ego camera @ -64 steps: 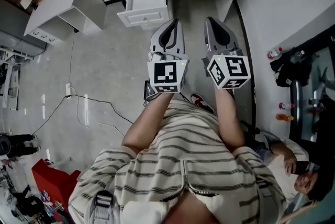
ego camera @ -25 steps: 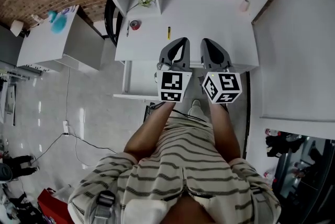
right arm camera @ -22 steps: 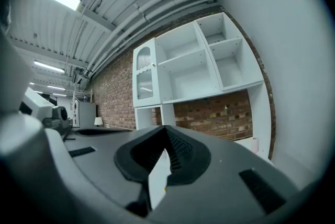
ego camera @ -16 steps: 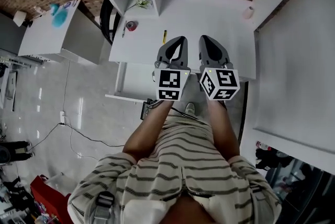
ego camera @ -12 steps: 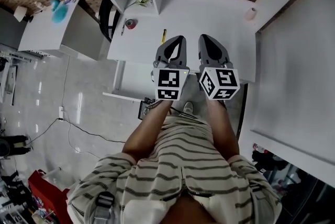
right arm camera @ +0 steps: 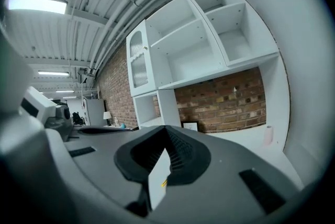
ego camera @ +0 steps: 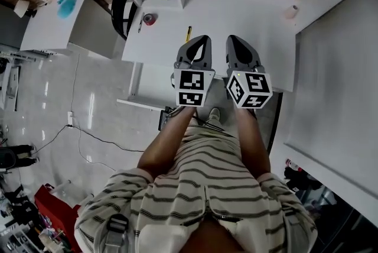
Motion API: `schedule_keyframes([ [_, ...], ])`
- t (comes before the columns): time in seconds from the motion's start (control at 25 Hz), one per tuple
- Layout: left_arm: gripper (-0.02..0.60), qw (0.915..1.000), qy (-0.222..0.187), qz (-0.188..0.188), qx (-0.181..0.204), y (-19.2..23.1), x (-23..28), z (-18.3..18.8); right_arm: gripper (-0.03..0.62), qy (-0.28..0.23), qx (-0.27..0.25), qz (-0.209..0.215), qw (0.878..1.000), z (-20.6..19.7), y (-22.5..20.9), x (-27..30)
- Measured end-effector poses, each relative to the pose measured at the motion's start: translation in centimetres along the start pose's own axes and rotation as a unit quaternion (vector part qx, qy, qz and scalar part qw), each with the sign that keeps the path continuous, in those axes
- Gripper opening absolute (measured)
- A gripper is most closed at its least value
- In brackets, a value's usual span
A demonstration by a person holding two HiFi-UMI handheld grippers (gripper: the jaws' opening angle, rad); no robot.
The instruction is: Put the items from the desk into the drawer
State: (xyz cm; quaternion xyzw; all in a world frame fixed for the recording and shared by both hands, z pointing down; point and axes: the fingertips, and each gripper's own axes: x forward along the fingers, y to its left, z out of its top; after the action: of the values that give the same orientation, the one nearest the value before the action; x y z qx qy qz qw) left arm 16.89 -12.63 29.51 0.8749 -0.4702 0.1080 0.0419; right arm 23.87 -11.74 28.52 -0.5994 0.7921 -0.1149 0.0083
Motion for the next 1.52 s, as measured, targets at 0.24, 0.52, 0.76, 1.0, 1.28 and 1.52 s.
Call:
schedule_keyframes([
  [0.24, 0.006, 0.9997, 0.025, -0.004, -0.005, 0.9, 1.7, -1.5, 0.011, 0.02, 0.007, -0.004, 1.0, -1.6, -0.5, 1.6],
  [0.52, 0.006, 0.9976, 0.068, -0.002, -0.012, 2.1, 4.3, -4.0, 0.011, 0.054, 0.019, -0.002, 0.998, -4.0, -1.6, 3.8],
  [0.76, 0.006, 0.9937, 0.109, -0.001, -0.023, 3.2, 6.2, -6.8, 0.011, 0.081, 0.027, -0.001, 0.996, -6.5, -2.5, 5.8],
  [1.0, 0.006, 0.989, 0.144, 0.003, -0.034, 4.6, 7.5, -9.2, 0.011, 0.102, 0.031, 0.003, 0.994, -8.1, -2.5, 7.5],
  [1.28, 0.008, 0.9838, 0.173, 0.01, -0.048, 6.1, 7.9, -11.5, 0.012, 0.127, 0.037, 0.006, 0.991, -10.4, -2.0, 8.4],
  [1.52, 0.009, 0.9787, 0.197, 0.02, -0.054, 7.0, 8.5, -13.6, 0.011, 0.142, 0.044, 0.009, 0.989, -12.1, -1.7, 8.4],
])
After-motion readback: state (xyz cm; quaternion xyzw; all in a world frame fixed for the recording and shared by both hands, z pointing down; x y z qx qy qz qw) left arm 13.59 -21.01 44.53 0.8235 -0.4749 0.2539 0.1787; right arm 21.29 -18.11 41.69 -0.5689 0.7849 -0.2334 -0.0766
